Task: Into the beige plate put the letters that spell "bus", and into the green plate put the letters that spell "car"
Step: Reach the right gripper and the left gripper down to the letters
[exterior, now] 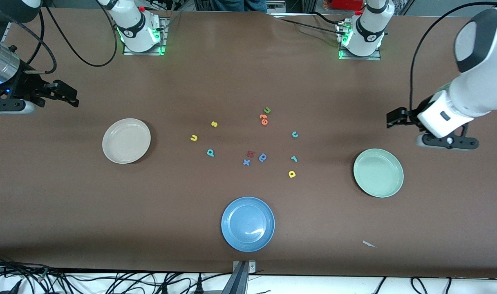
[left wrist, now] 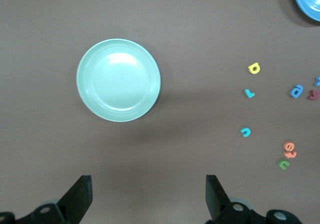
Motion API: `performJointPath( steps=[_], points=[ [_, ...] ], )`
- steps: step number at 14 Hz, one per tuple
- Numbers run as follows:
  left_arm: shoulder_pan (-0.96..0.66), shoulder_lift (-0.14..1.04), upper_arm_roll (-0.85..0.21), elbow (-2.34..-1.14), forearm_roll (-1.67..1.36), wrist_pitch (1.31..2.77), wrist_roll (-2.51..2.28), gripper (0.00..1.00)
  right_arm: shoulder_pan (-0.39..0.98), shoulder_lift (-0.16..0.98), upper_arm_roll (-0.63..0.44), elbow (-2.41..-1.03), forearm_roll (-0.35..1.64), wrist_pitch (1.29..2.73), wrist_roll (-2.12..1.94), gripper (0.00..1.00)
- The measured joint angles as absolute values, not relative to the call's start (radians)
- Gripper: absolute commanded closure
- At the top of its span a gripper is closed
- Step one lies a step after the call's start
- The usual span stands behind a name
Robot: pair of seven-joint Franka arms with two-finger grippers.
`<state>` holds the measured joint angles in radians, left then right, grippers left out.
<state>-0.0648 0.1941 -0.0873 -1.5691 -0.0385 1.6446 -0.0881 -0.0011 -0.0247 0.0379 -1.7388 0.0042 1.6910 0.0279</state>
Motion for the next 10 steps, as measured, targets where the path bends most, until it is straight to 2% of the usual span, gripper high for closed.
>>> performJointPath(
  steps=[6,10],
  points=[
    [-0.068,0.208,-0.212,-1.705,-0.039,1.796,-0.240,0.00,0.020,-0.006,0.048,-1.739,0.004,1.686,0.027,0.00],
    [-0.068,0.209,-0.298,-1.848,-0.038,1.972,-0.376,0.00,0.117,0.103,0.055,-1.741,0.004,1.686,0.031,0.00]
  ],
)
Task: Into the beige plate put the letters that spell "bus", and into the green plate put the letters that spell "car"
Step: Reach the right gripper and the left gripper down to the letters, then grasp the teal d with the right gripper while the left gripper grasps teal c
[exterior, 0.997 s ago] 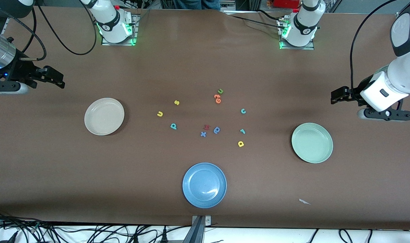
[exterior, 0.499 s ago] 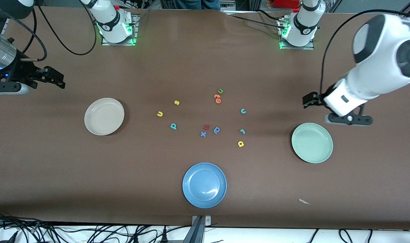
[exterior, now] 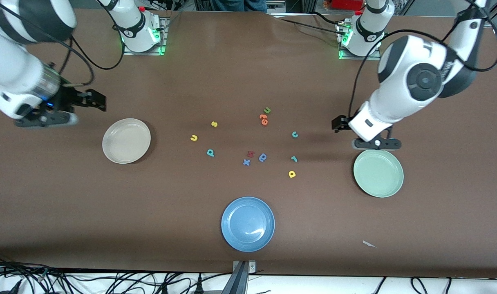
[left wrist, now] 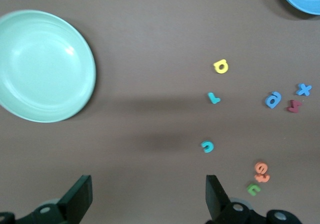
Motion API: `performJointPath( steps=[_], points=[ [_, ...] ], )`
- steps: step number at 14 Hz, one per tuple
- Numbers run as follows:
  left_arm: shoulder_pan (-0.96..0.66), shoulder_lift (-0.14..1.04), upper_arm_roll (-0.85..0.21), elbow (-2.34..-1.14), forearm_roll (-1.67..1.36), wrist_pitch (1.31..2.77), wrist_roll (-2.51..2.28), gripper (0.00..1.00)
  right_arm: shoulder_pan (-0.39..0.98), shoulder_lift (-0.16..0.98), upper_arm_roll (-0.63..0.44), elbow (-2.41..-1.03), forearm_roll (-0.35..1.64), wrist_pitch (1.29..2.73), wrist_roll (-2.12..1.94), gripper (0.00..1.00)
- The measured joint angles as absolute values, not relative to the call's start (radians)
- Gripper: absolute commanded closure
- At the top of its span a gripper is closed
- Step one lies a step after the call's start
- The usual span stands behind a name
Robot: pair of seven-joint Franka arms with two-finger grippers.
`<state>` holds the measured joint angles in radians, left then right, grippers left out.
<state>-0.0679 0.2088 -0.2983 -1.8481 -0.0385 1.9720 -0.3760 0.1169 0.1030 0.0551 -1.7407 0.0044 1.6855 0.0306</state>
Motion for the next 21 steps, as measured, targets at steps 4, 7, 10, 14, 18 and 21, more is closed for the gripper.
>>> performJointPath(
  steps=[4,7,10,14,18,21],
  points=[
    [-0.072,0.211,-0.389,-2.027,-0.038,2.213,-0.525,0.00,0.205,0.235,0.057,-1.740,0.006,1.849,0.035,0.01],
    [-0.106,0.240,-0.405,-2.143,-0.032,2.386,-0.623,0.00,0.278,0.337,0.060,-1.739,0.013,1.981,0.095,0.01],
    [-0.151,0.335,-0.407,-2.165,0.134,2.488,-0.837,0.00,0.369,0.445,0.064,-1.739,0.023,2.133,0.219,0.06],
    [-0.170,0.488,-0.407,-2.128,0.306,2.569,-1.012,0.06,0.490,0.566,0.062,-1.737,-0.001,2.308,0.411,0.34],
    [-0.171,0.544,-0.407,-2.104,0.313,2.593,-1.016,0.11,0.491,0.639,0.053,-1.733,-0.014,2.385,0.415,0.42],
    [-0.173,0.547,-0.408,-2.100,0.313,2.594,-1.016,0.21,0.496,0.659,0.053,-1.732,-0.014,2.419,0.415,0.42]
  ],
)
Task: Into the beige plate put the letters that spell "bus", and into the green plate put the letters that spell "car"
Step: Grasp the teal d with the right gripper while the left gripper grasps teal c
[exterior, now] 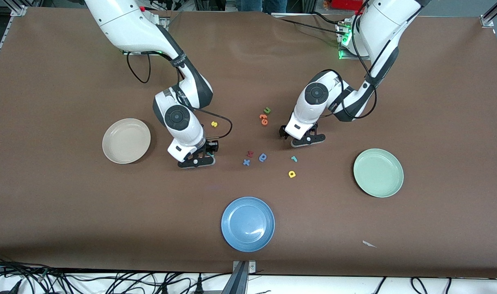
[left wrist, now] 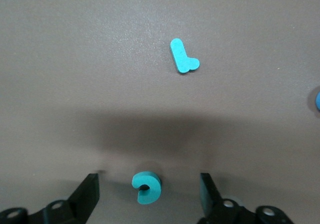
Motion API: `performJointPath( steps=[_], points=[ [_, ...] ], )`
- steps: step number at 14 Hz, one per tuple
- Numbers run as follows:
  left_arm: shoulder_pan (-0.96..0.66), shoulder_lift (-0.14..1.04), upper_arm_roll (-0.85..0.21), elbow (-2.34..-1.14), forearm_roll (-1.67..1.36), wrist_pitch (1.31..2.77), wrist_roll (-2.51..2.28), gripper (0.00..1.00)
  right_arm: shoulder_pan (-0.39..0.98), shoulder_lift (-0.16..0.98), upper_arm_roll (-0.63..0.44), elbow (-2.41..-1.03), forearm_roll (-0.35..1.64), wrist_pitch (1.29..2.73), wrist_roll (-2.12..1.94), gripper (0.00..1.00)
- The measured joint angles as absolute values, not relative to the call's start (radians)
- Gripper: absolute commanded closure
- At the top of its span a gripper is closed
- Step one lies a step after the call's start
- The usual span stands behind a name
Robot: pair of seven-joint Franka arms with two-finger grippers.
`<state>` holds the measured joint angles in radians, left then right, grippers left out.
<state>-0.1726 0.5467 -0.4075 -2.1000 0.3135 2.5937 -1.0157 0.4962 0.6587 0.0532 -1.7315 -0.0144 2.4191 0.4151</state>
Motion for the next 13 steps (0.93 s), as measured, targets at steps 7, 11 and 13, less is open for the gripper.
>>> performJointPath(
  steps=[7,11,13],
  points=[
    [-0.184,0.548,-0.408,-2.100,0.314,2.594,-1.017,0.43,0.519,0.700,0.054,-1.731,-0.014,2.456,0.415,0.44],
    [-0.184,0.556,-0.408,-2.100,0.314,2.594,-1.018,0.55,0.520,0.705,0.054,-1.730,-0.018,2.457,0.415,0.85],
    [-0.184,0.556,-0.407,-2.099,0.314,2.592,-1.018,0.59,0.520,0.705,0.052,-1.725,-0.035,2.457,0.413,0.85]
  ],
)
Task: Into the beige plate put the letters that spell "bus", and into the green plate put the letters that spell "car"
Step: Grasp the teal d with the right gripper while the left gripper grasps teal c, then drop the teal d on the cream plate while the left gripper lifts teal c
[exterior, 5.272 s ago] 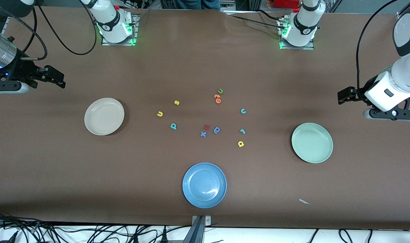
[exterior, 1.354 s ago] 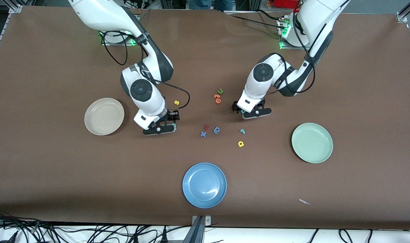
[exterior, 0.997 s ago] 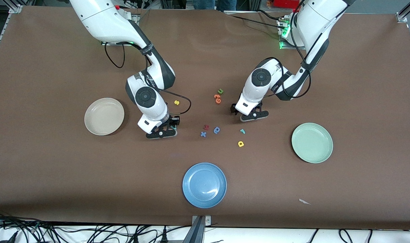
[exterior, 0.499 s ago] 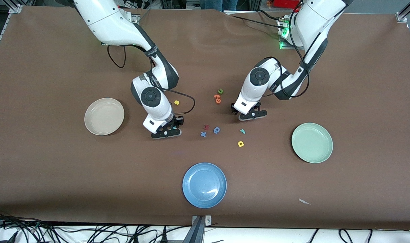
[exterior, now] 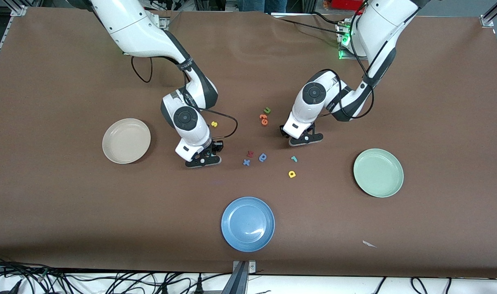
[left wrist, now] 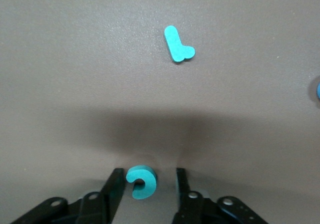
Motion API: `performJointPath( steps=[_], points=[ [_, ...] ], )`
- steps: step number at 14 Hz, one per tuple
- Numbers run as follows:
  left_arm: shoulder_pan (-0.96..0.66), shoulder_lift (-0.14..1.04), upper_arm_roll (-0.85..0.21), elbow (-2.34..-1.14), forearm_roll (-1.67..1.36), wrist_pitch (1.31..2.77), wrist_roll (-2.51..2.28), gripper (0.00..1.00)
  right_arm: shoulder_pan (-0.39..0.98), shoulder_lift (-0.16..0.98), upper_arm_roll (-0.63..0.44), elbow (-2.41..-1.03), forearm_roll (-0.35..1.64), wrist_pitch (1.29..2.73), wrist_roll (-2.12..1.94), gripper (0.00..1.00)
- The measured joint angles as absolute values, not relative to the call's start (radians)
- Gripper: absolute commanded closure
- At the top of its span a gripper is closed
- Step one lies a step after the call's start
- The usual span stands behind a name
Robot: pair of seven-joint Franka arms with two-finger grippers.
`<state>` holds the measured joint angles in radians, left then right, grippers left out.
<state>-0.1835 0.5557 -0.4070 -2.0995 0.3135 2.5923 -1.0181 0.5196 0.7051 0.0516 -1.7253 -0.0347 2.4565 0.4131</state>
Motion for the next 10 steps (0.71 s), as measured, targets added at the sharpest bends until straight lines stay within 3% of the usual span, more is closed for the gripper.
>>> performJointPath(
  steps=[4,5,10],
  points=[
    [-0.183,0.553,-0.406,-2.099,0.314,2.589,-1.018,0.70,0.519,0.684,0.008,-1.707,-0.081,2.435,0.358,0.84],
    [-0.183,0.552,-0.406,-2.100,0.314,2.588,-1.018,0.75,0.518,0.663,-0.022,-1.701,-0.081,2.394,0.308,0.83],
    [-0.183,0.551,-0.406,-2.100,0.314,2.587,-1.017,0.79,0.472,0.545,-0.197,-1.738,-0.080,2.151,0.000,0.83]
  ],
)
